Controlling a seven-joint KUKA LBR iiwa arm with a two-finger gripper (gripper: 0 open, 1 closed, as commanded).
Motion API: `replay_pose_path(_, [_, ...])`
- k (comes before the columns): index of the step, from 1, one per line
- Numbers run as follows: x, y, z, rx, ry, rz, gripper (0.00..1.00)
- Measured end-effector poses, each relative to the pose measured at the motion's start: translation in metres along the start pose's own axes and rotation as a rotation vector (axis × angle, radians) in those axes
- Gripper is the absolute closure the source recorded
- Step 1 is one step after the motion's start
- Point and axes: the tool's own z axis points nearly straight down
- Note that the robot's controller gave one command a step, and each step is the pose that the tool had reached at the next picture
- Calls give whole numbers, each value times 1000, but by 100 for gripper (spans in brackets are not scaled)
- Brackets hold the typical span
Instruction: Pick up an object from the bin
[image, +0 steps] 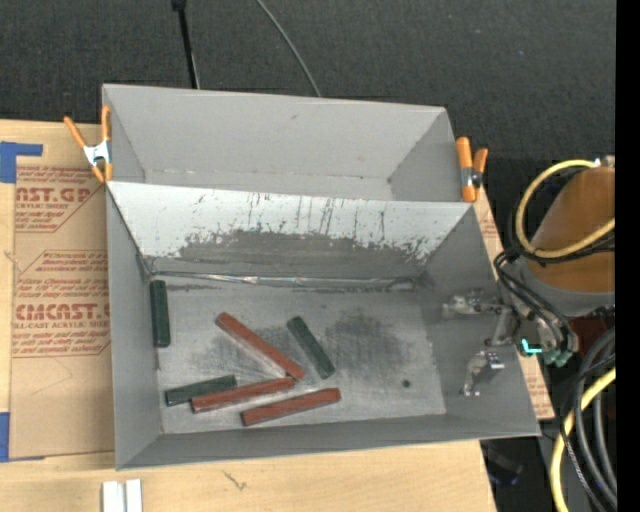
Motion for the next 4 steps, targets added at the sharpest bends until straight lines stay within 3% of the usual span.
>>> replay_pose_path(1, [-2, 1, -4, 2, -8, -2, 0])
replay_pose_path(2, [-46, 68, 52, 2, -11, -80, 0])
replay_pose_path(3, [-21, 89, 10, 0, -1, 32, 0])
replay_pose_path(4, [-18, 139, 104, 2, -1, -123, 100])
